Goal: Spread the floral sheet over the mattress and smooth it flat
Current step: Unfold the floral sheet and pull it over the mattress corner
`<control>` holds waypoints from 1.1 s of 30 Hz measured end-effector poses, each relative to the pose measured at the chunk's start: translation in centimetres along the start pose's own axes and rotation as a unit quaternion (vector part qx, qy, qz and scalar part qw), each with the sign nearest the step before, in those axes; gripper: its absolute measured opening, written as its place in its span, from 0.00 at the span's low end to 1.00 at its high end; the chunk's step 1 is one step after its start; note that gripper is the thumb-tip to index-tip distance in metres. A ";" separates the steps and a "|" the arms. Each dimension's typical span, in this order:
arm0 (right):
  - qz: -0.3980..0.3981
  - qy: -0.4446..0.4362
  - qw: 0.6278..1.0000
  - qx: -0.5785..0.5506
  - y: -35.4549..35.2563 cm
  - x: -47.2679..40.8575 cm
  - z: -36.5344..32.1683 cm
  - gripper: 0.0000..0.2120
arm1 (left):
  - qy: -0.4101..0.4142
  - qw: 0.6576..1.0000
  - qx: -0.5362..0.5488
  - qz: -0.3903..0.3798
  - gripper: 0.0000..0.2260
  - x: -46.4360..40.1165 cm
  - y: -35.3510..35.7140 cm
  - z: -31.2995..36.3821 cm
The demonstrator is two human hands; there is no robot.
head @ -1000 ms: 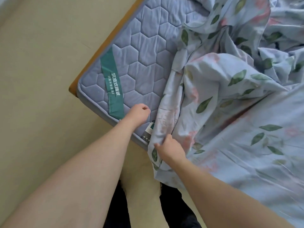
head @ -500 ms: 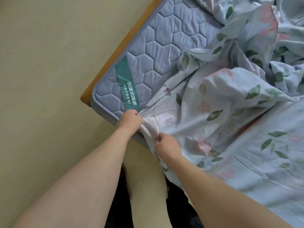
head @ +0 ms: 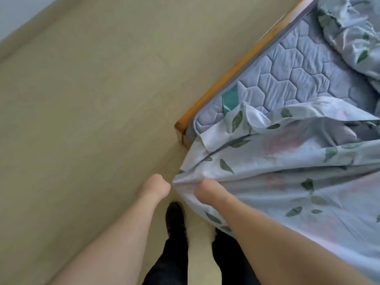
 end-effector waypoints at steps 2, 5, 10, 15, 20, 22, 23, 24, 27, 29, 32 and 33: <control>0.036 0.022 0.997 -0.064 -2.4 -0.3 0.2 0.16 | 0.052 0.998 0.008 -0.016 0.09 -1.0 -1.3 1.0; 0.072 0.052 0.982 -0.165 -6.8 -1.1 1.9 0.17 | 0.108 0.994 -0.009 -0.007 0.07 -2.9 -5.2 3.8; 0.112 0.124 0.898 -0.407 -13.1 -3.2 6.7 0.21 | 0.133 0.990 -0.014 0.040 0.06 -5.3 -11.9 10.3; 0.123 0.204 0.676 -0.697 -17.6 -6.9 10.0 0.30 | 0.207 0.978 -0.007 -0.003 0.13 -7.8 -13.3 20.8; 0.125 0.206 0.665 -0.707 -18.7 -10.9 11.6 0.21 | 0.283 0.950 -0.110 -0.076 0.13 -10.3 -8.4 28.3; 0.137 0.231 0.699 -0.663 -18.1 -11.6 11.5 0.21 | 0.288 0.939 -0.165 -0.088 0.08 -11.2 -6.4 28.4; 0.146 0.252 0.704 -0.648 -17.8 -11.6 11.4 0.21 | 0.288 0.934 -0.187 -0.099 0.09 -11.5 -5.8 28.1; 0.155 0.270 0.709 -0.633 -17.6 -11.4 11.0 0.22 | 0.288 0.932 -0.195 -0.107 0.08 -11.7 -5.6 27.7; 0.197 0.266 0.745 -0.578 -18.3 -10.4 8.2 0.23 | 0.296 0.930 -0.183 -0.116 0.07 -12.0 -8.0 26.2; 0.218 0.229 0.764 -0.563 -18.9 -9.5 4.7 0.23 | 0.281 0.937 -0.172 -0.117 0.09 -12.5 -10.9 23.8; 0.250 0.181 0.775 -0.551 -20.4 -8.3 -1.1 0.23 | 0.276 0.947 -0.140 -0.090 0.13 -13.1 -16.4 20.2; 0.249 0.171 0.779 -0.549 -20.7 -8.1 -2.9 0.23 | 0.274 0.950 -0.127 -0.081 0.13 -13.0 -18.2 19.2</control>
Point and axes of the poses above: each hand's wrist, its own x-axis away from the middle knuckle, its own y-axis out of the palm, z = x × y, the point moved 4 cm from there along -x, towards the middle knuckle, and after that the axes turned 6 degrees about y, right-handed, at the moved point
